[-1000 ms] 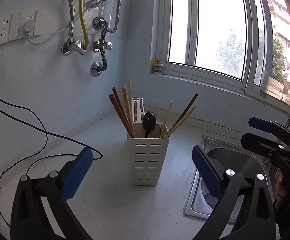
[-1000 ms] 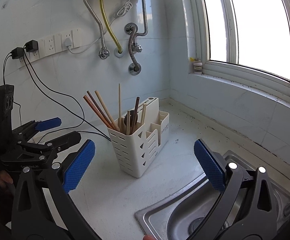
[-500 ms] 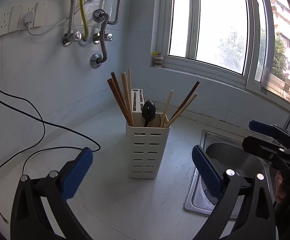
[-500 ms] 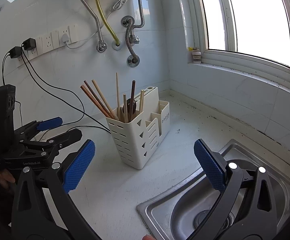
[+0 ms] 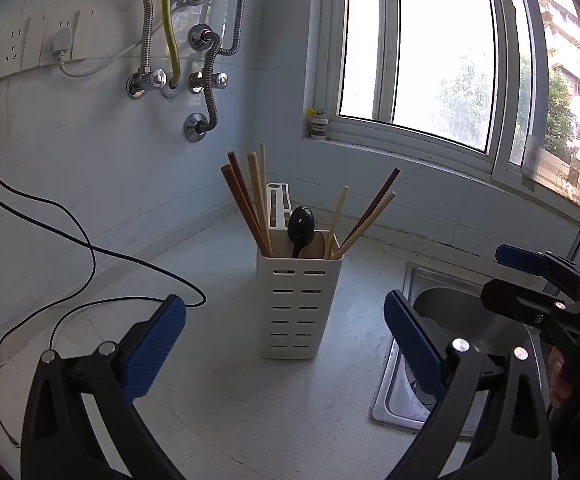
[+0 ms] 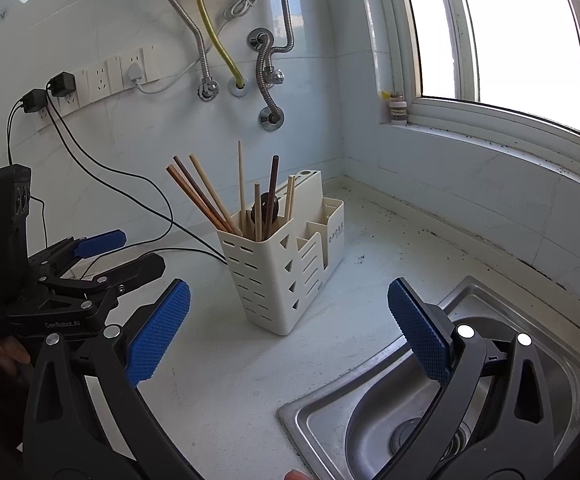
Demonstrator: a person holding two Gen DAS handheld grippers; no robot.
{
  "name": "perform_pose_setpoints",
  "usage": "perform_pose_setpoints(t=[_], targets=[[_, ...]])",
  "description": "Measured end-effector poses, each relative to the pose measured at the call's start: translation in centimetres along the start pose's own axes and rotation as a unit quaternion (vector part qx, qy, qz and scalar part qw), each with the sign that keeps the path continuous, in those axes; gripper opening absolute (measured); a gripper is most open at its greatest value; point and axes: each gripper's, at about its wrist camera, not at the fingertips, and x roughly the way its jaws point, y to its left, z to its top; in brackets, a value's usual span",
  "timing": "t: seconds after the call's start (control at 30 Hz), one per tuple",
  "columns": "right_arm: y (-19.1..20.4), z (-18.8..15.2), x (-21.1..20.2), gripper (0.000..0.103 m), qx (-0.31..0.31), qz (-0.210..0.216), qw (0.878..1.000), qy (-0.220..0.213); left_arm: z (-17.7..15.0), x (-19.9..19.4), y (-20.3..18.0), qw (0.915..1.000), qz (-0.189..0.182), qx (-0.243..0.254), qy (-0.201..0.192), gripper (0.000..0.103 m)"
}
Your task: Organize utensils
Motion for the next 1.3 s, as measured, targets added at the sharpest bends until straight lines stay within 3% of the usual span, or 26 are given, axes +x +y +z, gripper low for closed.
perform_pose_setpoints(t=[1.3], targets=[[0.22, 0.22, 0.03, 0.095, -0.001, 0.002, 1.0, -0.001, 0.14, -0.32, 0.66, 1.0, 0.007, -0.005, 0.0, 0.098]])
